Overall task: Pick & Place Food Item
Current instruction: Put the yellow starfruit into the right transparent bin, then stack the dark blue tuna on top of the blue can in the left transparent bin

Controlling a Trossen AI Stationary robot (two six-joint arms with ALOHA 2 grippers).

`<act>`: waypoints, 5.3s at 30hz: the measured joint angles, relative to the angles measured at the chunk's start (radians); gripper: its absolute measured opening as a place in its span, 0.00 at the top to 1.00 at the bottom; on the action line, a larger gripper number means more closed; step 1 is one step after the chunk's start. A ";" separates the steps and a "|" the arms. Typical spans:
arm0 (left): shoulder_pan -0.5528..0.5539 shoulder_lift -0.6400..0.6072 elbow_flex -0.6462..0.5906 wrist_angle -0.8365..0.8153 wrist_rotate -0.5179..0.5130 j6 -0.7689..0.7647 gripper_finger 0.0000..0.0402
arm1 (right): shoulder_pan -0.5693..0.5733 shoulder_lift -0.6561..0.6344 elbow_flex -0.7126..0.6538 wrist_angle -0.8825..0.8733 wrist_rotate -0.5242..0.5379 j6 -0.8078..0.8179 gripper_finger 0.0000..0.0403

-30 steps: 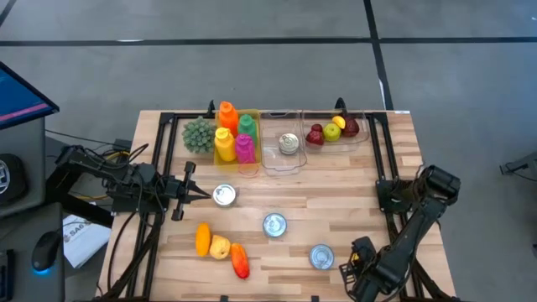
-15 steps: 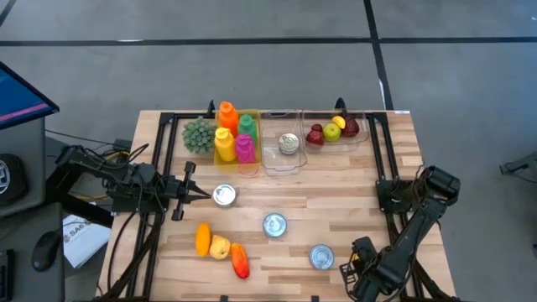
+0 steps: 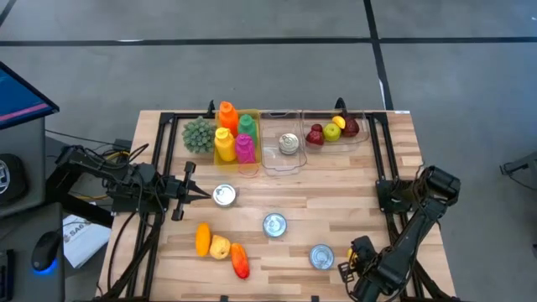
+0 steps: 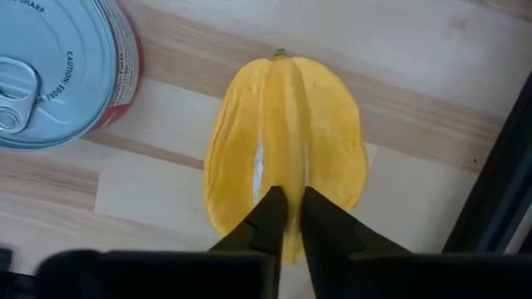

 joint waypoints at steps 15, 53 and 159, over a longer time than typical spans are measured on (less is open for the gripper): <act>0.000 0.000 0.000 0.000 0.000 0.000 0.99 | -0.004 0.000 0.050 -0.057 0.006 -0.033 0.99; 0.000 0.000 0.000 0.000 0.000 0.000 0.99 | -0.441 -0.026 0.308 -0.440 0.687 -0.668 1.00; 0.000 0.027 0.000 -0.003 0.000 -0.003 0.99 | -0.940 -0.019 0.356 0.134 0.731 -1.845 0.90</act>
